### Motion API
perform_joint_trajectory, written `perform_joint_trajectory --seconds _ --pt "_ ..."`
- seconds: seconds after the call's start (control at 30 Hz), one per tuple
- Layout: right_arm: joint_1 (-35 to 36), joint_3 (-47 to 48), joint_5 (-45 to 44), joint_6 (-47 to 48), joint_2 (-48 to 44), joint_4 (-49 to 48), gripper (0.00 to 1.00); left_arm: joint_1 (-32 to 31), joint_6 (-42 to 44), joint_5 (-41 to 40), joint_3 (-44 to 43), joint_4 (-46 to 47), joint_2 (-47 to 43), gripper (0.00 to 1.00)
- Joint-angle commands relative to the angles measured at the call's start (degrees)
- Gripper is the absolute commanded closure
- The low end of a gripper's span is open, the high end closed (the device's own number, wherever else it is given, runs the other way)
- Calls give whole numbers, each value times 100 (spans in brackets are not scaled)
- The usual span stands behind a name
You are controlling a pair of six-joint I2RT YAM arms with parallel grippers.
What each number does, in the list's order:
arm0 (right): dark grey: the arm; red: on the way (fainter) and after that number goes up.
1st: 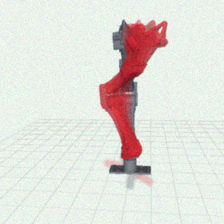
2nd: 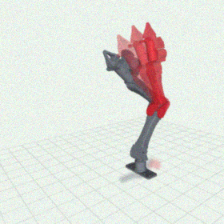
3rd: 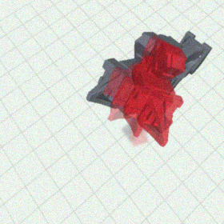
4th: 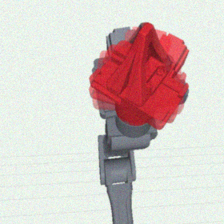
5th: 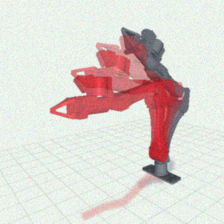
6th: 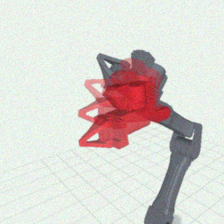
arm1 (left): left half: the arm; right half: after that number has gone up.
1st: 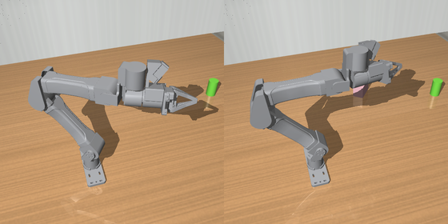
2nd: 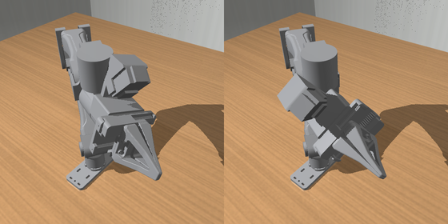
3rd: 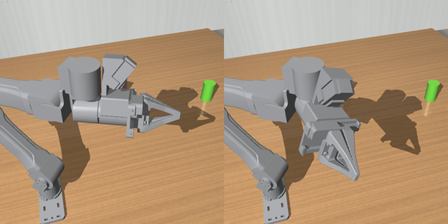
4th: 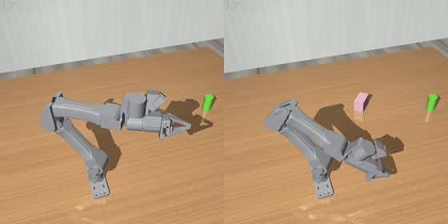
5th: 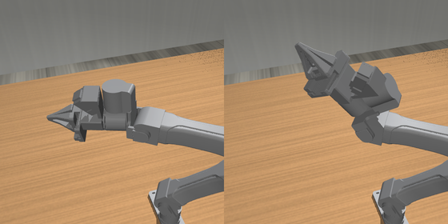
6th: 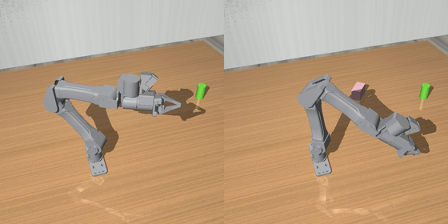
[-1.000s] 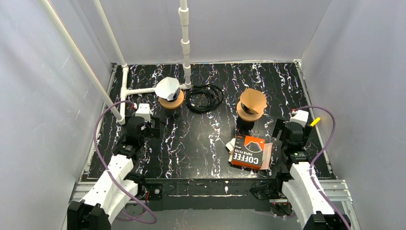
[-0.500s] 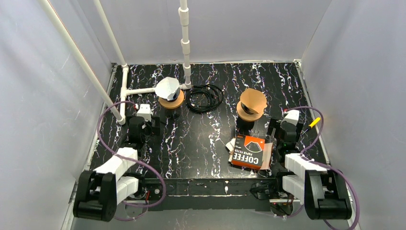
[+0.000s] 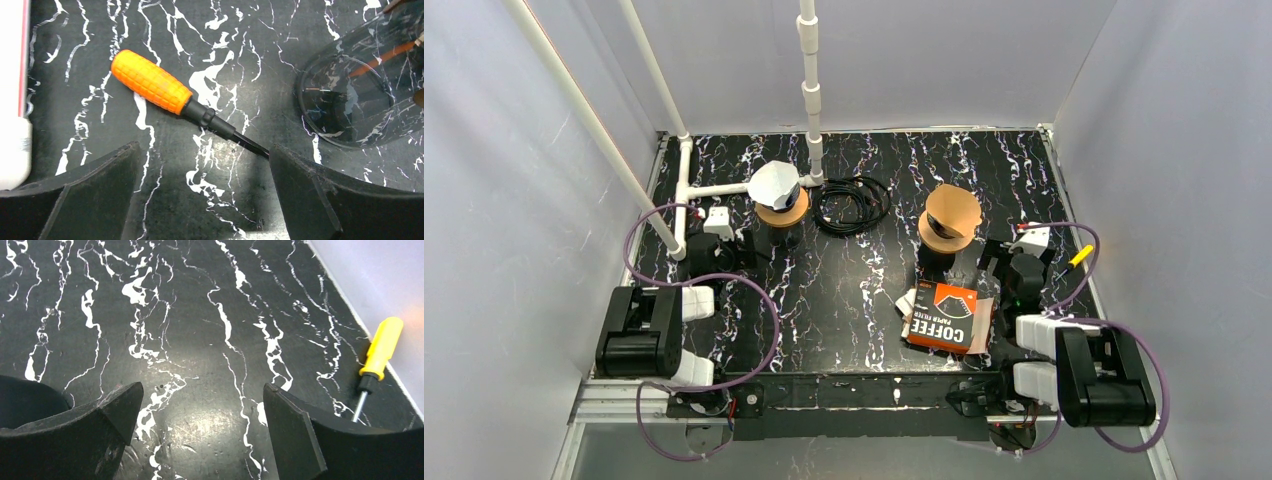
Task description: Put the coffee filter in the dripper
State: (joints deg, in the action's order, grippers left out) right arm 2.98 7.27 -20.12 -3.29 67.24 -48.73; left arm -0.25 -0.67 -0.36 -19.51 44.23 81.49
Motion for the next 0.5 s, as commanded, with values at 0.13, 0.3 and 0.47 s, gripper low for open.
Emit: perform_joint_trajectory --seconds 0.13,0.3,0.47 --pt "-26 215 133 117 1392 -1833 2 16 -109 252 210 1247 335 2" --pt "-18 656 458 210 2495 -2149 2 16 -106 258 205 1249 337 2" --pt "9 830 608 299 2402 -1700 2 16 -107 262 210 1255 336 2"
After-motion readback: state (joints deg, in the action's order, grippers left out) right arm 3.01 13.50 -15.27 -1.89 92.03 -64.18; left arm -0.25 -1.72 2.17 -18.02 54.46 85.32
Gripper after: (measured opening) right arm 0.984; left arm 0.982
